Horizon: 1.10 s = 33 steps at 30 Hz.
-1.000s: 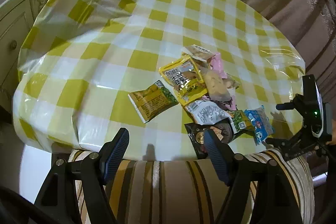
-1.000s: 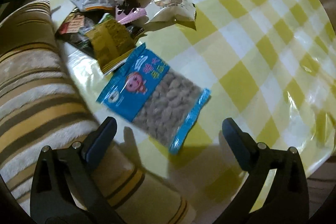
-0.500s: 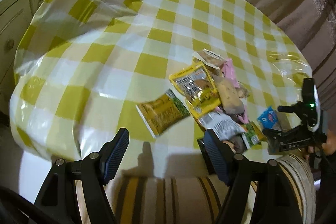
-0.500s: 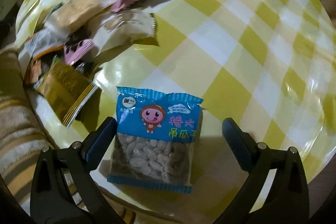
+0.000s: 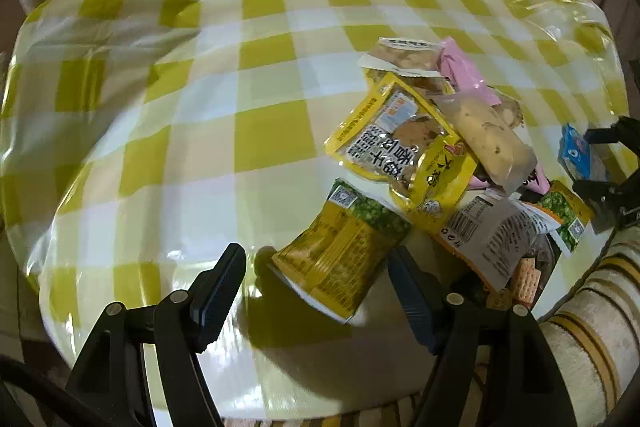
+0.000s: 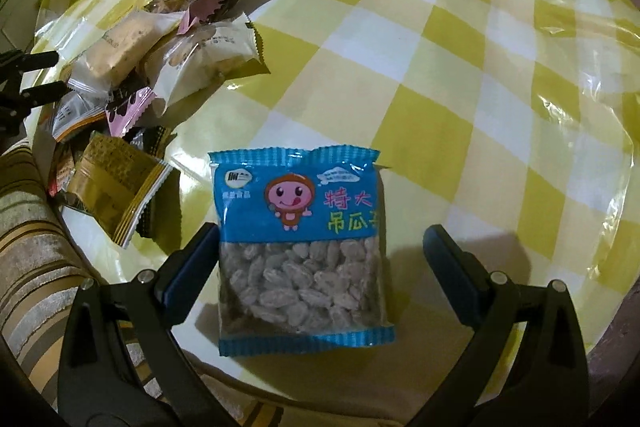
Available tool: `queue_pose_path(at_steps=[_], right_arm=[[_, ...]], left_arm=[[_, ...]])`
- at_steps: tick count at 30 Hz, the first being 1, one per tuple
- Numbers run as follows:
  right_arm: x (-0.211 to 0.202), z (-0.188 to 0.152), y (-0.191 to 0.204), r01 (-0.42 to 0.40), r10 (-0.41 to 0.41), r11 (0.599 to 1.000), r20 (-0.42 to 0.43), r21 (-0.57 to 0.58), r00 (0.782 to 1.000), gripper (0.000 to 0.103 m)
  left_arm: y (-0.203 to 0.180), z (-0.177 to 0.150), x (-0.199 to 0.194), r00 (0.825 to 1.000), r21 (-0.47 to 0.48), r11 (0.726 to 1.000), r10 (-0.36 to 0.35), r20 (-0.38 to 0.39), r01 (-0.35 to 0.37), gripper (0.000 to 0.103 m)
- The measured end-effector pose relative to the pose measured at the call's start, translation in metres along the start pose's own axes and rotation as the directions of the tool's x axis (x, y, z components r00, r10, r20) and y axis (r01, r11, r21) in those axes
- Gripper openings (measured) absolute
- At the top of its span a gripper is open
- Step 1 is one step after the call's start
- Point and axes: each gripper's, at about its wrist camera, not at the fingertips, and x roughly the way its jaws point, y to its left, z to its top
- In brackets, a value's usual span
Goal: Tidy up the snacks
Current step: 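Grasp the blue seed bag with the right tool while the left tool grasps the yellow-green packet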
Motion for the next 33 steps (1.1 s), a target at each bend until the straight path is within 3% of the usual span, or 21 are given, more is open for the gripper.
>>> queue_pose_path(at_steps=[4,8,11,13,16,23,33], right_arm=[[0.005,-0.006,0.0,-0.034,0.034,0.999,0.018,0.003,0.999,0.087],[0.002,-0.009,0.009,-0.037,0.037,0.999,0.029,-0.004,0.999,0.08],[0.002,-0.01,0.018,-0.035,0.035,0.999,0.036,-0.006,0.999,0.076],[0.003,-0.013,0.023,-0.033,0.033,0.999,0.043,-0.001,0.999,0.072],[0.002,-0.017,0.027,-0.025,0.025,1.0,0.051,0.001,0.998,0.069],[-0.015,-0.02,0.035,0.016,-0.016,1.0,0.064,0.002,0.998,0.065],[-0.03,-0.034,0.039,0.023,-0.028,0.999,0.102,0.048,0.994,0.064]], left_arm=[[-0.003,0.002,0.01,0.999,0.048,0.998,-0.037,-0.005,0.037,0.074],[0.0,0.003,0.014,0.997,0.045,0.996,-0.082,-0.004,0.082,0.067],[0.001,0.003,0.013,0.997,0.044,0.996,-0.082,0.007,0.082,0.058],[0.001,0.003,0.013,0.997,0.042,0.996,-0.081,0.013,0.081,0.045],[0.0,0.001,0.011,0.997,0.038,0.996,-0.078,0.01,0.078,0.041],[0.002,-0.005,0.004,0.999,-0.01,0.999,-0.038,0.011,0.038,0.036],[-0.001,-0.005,-0.029,0.995,-0.083,0.996,-0.014,0.096,0.022,0.035]])
